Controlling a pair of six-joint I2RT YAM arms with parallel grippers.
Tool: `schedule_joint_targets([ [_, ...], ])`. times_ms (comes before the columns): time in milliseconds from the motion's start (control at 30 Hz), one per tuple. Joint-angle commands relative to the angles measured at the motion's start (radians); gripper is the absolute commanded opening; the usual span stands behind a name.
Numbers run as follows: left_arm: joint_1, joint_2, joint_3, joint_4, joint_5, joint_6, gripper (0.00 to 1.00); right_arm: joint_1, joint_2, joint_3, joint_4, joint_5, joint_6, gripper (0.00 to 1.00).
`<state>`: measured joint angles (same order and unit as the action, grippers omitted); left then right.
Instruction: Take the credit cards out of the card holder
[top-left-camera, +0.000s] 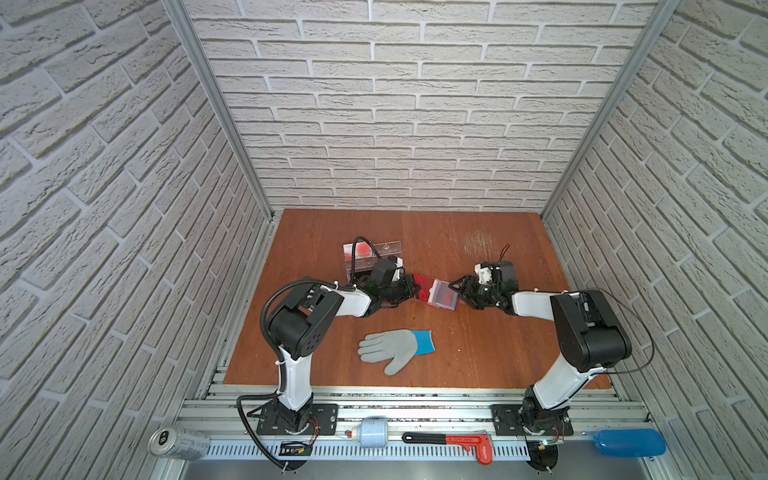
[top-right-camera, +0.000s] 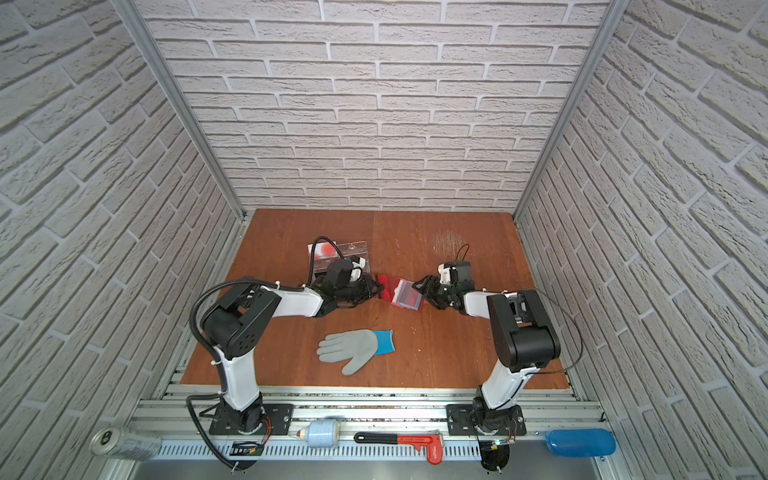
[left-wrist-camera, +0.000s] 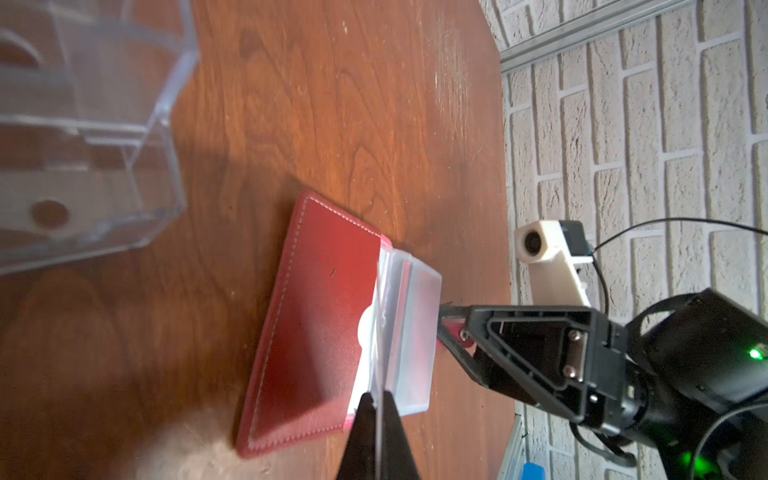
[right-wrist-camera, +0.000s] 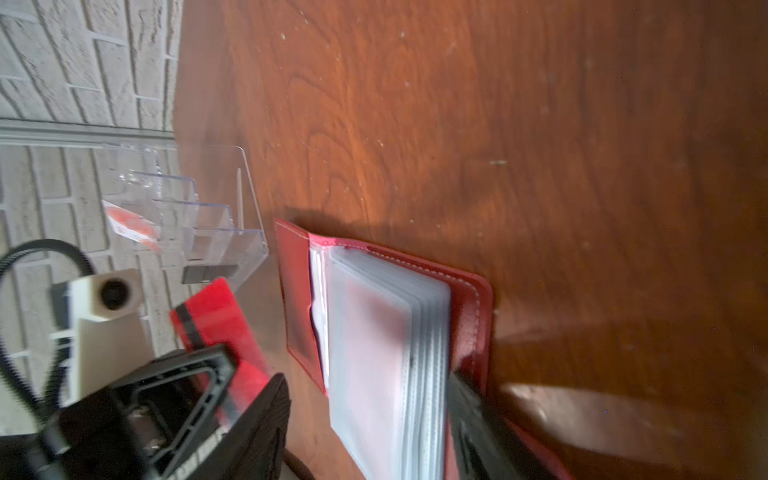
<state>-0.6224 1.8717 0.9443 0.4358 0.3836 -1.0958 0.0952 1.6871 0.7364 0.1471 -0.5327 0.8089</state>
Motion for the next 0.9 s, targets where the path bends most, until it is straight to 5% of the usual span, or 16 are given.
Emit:
schedule_joint_targets([
  [0,0.007,-0.094,0.054,-0.189,-0.107,0.052,0.00,0.025,-0.059,0.037,-0.249,0.124,-0.110,0.67],
  [267,0.010,-0.220,0.182,-0.418,-0.302,0.015,0.00,0.101,-0.161,0.136,-0.403,0.221,-0.233,0.81],
  [500,0.040,-0.206,0.440,-0.878,-0.446,-0.150,0.00,0.216,-0.278,0.202,-0.423,0.312,-0.399,0.87],
  [867,0.080,-0.168,0.574,-1.075,-0.367,-0.465,0.00,0.422,-0.323,0.161,-0.125,0.448,-0.632,0.87],
])
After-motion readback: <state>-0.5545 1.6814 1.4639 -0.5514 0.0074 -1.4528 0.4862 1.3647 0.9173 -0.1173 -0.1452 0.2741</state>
